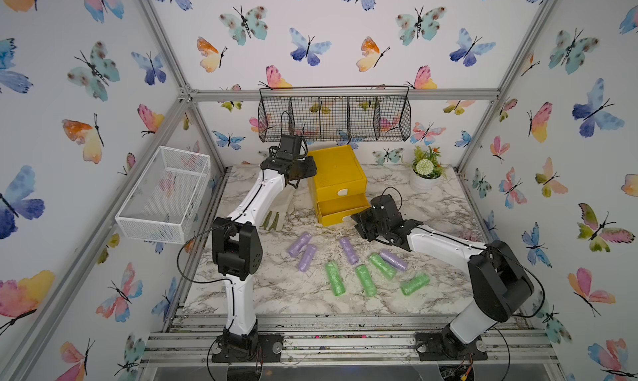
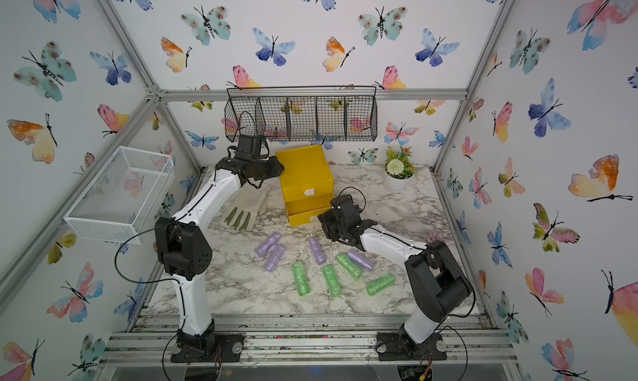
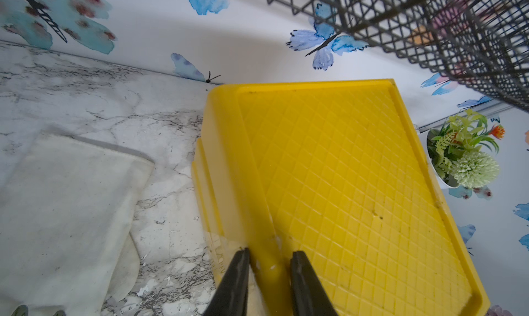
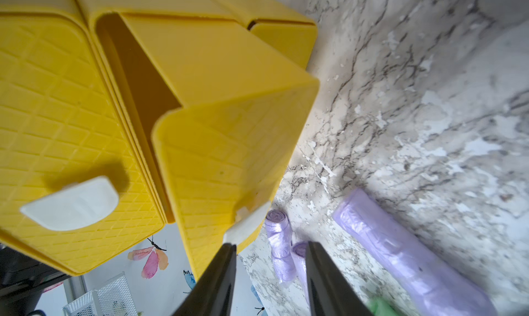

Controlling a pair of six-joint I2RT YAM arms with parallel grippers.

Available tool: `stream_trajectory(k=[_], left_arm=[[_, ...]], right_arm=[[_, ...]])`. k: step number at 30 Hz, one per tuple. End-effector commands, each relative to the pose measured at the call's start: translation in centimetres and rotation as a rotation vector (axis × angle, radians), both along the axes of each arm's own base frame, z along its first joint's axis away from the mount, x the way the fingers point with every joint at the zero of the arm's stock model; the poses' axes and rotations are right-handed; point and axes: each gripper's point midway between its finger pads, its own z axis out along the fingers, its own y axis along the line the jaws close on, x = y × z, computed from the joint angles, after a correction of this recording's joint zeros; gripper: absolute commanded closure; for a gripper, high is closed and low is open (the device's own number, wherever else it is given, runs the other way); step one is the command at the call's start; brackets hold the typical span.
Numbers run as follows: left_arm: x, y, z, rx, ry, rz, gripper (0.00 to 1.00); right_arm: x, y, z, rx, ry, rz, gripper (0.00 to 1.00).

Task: Sort the rolls of trash bags by color and place them into the drawer
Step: Open the drawer in the storage box.

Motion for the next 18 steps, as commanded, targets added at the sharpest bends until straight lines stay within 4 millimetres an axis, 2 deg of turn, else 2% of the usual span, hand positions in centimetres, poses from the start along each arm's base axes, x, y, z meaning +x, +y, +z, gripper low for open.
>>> stream_trajectory(k=[1,7,12,15,18], left_arm=[[-3.6,-1.8,-6.2,0.043,0.226,-0.088,0.73],[-3.8,-1.7,-6.3,0.046,0.226,-0.086,0.73],[-3.8,-1.7,-6.1,0.039,0.227,-0.083,0.73],[-3.8,-1.7,-5.9,0.038,0.224,-0.082,0.73],[-3.9,-1.8,-5.9,0.038,0.224,-0.085,0.73]], right_arm=[[-1.1,-0.7,0.3,-0.024,-0.008,0.013,0.56],[-1.1,-1.4,2.8,-0.030,-0.065,-0.002,0.55],[0.1,-1.1,4.0,-0.040,-0.090,-0.019,0.38],[1.2,-0.4,3.7,-0.053,-0.076,-0.022,0.27],[2.1,0.5,2.8,-0.054,-0.055,-0.025,0.23]])
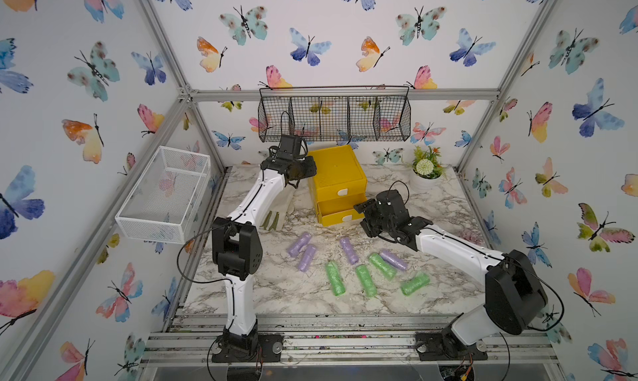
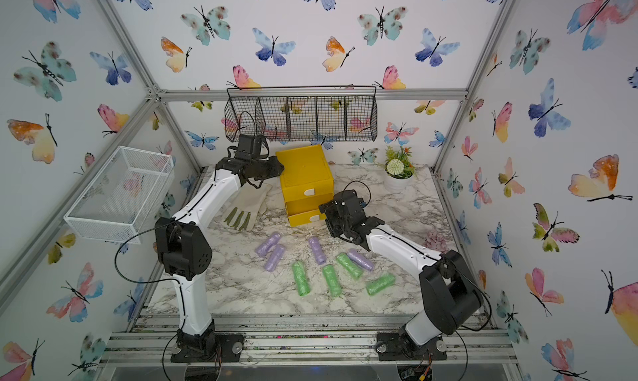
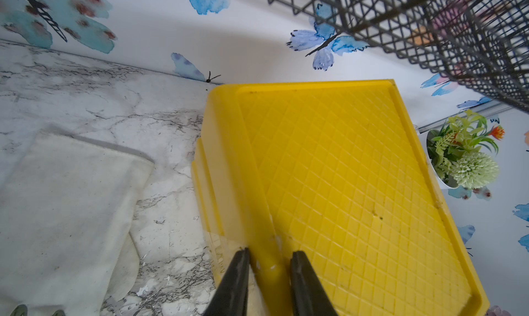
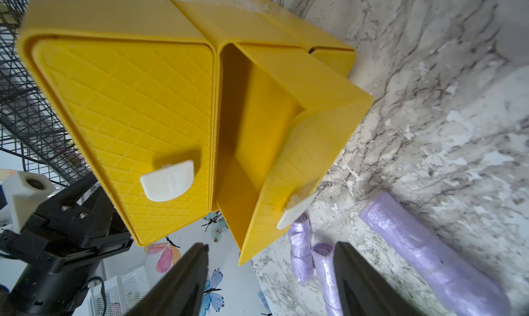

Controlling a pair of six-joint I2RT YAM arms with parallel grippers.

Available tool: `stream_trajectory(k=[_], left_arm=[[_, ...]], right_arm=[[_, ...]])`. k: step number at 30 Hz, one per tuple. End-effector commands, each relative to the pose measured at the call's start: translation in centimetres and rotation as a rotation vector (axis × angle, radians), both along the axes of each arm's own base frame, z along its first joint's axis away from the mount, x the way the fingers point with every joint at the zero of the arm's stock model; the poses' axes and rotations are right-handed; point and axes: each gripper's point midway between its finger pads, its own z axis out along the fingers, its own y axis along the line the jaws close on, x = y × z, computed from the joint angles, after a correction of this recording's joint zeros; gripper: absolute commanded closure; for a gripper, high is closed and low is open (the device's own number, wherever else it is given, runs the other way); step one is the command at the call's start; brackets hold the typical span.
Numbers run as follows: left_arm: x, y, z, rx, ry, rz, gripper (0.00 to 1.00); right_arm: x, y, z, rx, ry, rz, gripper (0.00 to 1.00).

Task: Sort the rolls of trash bags by color and place them into the drawer
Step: Open the drawer in the storage box.

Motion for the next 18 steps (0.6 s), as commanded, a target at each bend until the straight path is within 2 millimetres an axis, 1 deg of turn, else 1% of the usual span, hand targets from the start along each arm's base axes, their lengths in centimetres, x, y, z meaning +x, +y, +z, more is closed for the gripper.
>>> stream_trajectory(k=[1,4,8,13,18], left_arm=[[-3.8,-1.7,-5.9,0.040,0.223,-0.086,0.73],[-3.9,-1.7,-5.9,0.043,0.221,-0.086,0.73],[-4.0,-1.6,-6.1,0.047,0.224,-0.088,0.73],[-4.0,-1.6,-6.2,0.047,0.225,-0.088,0.73],[-3.9,-1.7,-6.3,0.042,0.227,-0.085,0.73]], right_arm=[[0.7,0.4,-1.8,-0.045,0.042,-0.012,0.22],[1.1,0.9,-2.8,-0.056,0.069,-0.006,0.22],[0.6,1.0,-4.2,-0.070,0.108,0.012,0.23],[-1.1,-0.2,-5.3,-0.092,0.139,0.014,0.25],[-2.9,-1.5,-5.5,-0.098,0.142,0.019,0.29]])
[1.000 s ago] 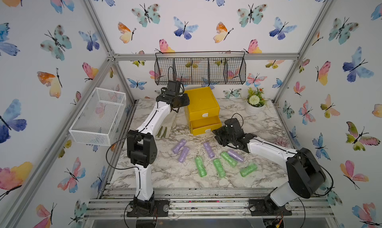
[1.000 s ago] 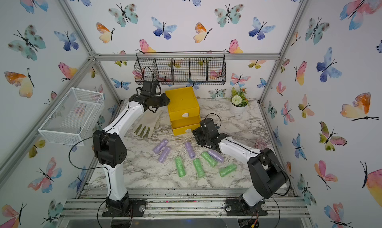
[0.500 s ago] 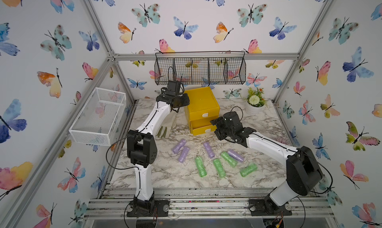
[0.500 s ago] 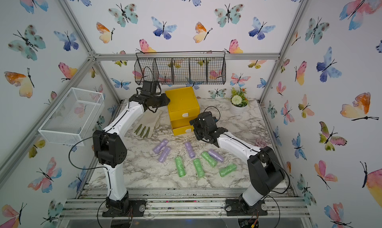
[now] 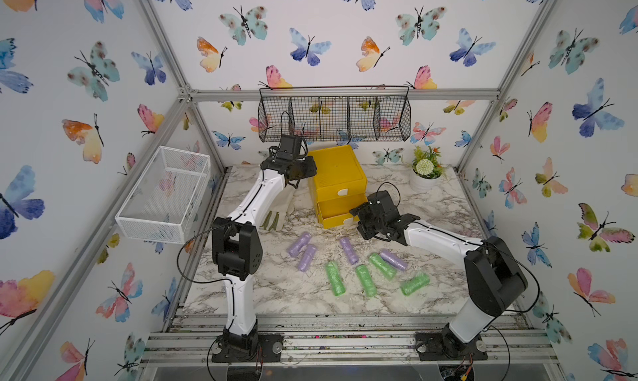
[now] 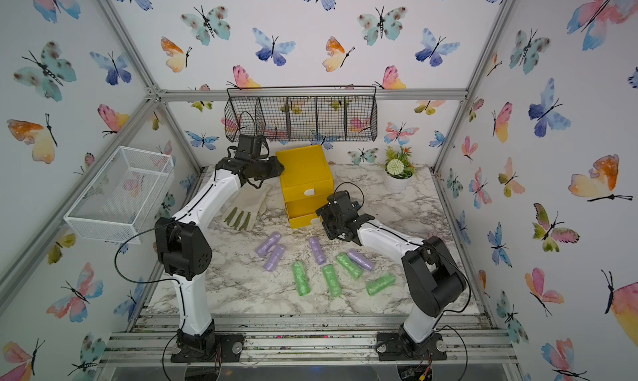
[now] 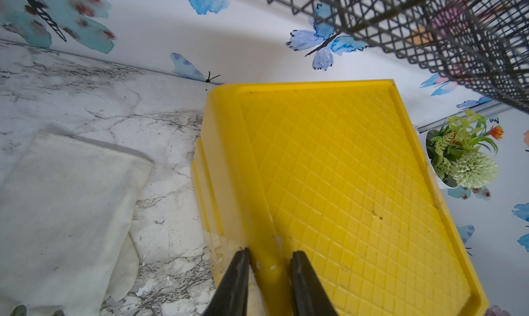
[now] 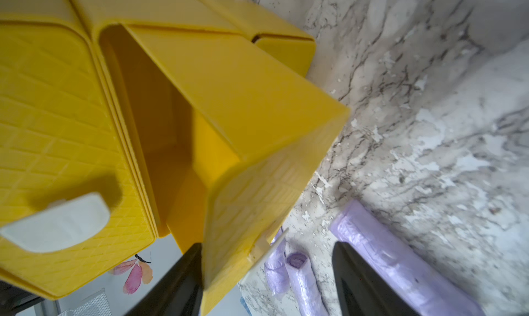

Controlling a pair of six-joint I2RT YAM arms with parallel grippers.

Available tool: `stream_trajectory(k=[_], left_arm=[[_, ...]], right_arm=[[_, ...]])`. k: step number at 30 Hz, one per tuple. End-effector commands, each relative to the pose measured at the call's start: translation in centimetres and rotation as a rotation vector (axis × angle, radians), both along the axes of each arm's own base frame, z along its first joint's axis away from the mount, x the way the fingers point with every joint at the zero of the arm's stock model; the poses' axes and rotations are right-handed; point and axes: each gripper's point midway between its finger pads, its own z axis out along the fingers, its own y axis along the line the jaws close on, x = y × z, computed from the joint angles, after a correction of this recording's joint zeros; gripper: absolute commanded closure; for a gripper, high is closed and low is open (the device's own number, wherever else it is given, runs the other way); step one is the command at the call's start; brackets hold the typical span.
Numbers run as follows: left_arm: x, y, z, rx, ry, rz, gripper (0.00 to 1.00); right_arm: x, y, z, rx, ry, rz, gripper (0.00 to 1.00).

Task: Sort the rolls of trash bags by color and place them into the drawer
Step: Open the drawer in the storage box.

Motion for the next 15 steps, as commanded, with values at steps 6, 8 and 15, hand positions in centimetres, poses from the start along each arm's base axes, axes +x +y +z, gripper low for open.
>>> stream_trajectory(k=[6,8,15], left_arm=[[-3.8,-1.7,-6.0,0.037,0.223,-0.082,0.73],[-3.8,-1.7,-6.1,0.035,0.225,-0.082,0.73],[-3.9,-1.8,-6.0,0.034,0.225,-0.081,0.73]], right_arm=[[-3.6,-2.2,-0.4,-0.031,0.026,0.017,0.32],[-4.1,-2.3,-0.5,-0.029,0.032,0.024,0.32],[-5.0,-2.6,-0.6,-0.029,0.030,0.037,0.33]])
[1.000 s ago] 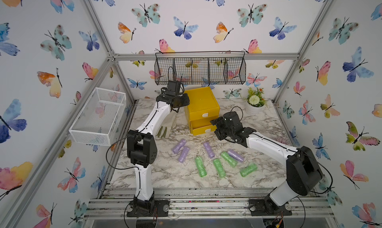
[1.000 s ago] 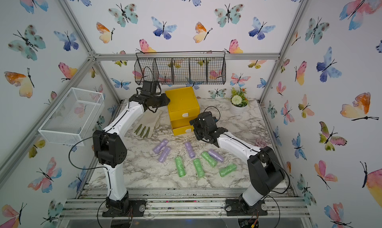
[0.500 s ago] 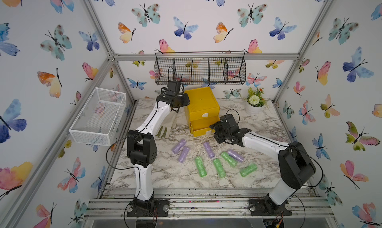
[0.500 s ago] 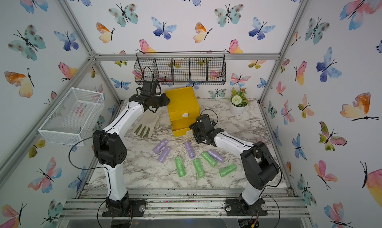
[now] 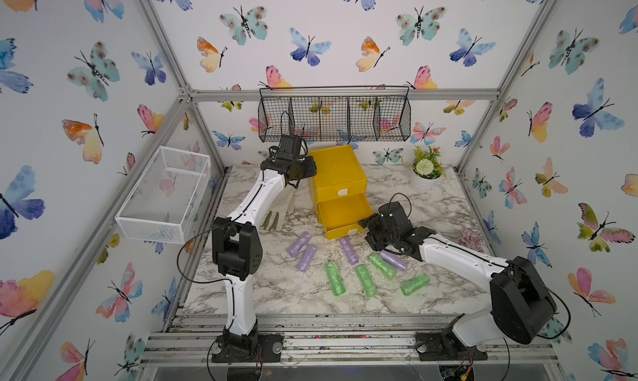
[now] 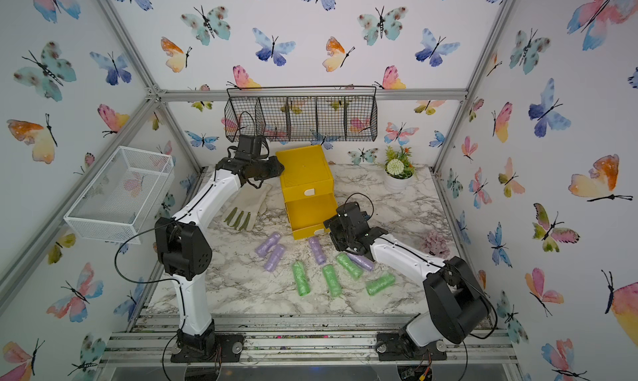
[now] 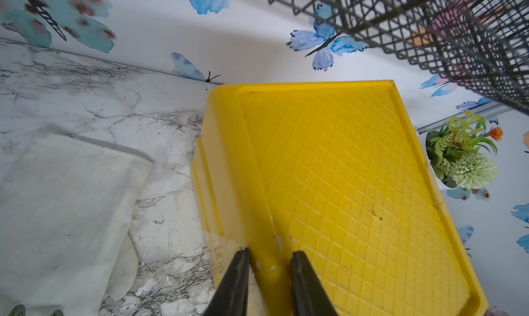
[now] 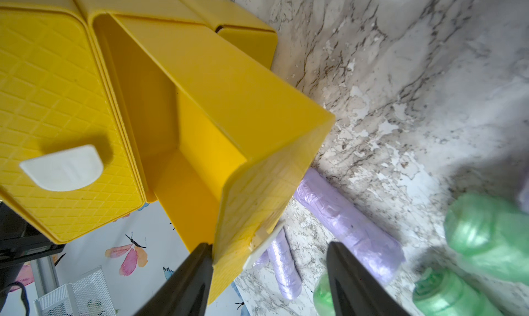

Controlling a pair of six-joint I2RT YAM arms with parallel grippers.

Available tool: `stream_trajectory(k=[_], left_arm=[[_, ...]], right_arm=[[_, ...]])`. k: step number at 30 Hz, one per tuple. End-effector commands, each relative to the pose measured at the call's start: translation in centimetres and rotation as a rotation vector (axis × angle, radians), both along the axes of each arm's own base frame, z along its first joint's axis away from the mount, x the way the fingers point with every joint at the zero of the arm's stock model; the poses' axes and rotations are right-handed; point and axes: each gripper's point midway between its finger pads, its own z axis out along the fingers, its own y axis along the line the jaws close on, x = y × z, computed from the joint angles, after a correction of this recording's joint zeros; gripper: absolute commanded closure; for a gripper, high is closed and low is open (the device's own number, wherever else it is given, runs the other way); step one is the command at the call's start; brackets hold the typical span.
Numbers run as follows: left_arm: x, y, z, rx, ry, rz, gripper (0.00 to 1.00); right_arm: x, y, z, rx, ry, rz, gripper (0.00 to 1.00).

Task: Sort the rolls of trash bags by color and place them into the drawer
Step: Open the drawer in the storage box.

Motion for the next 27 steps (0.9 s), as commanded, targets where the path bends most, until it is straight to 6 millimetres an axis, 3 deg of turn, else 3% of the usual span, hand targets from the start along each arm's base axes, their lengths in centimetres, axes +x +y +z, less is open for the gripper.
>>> stream_trajectory(k=[1,7,13,18,23,27], left_arm=[[-3.9,-1.7,-6.1,0.037,0.224,-0.083,0.73],[-4.0,-1.7,-6.0,0.039,0.223,-0.083,0.73],[-4.0,-1.8,-5.7,0.036,0.221,-0.088,0.70],[-3.9,-1.7,-4.5,0.035,0.191,-0.088,0.61],[-3.7,-1.7,-2.2,0.021,0.129,-0.088,0.49],[-4.1,-1.5,2.0,0.003,0.031,-0.092,0.44]], right_arm=[[-1.3,-0.4,-0.8,-0.031,0.028,0.024,0.33],[-1.2,-0.4,0.3,-0.017,0.001,0.026,0.33],[-0.3,0.1,4.3,-0.042,-0.100,0.077,0.22],[-0.9,-0.8,6.8,-0.084,-0.155,0.108,0.20],[-1.9,-3.1,9.1,-0.161,-0.280,0.127,0.19],[-2.9,-4.4,10.9,-0.232,-0.404,0.192,0.18]])
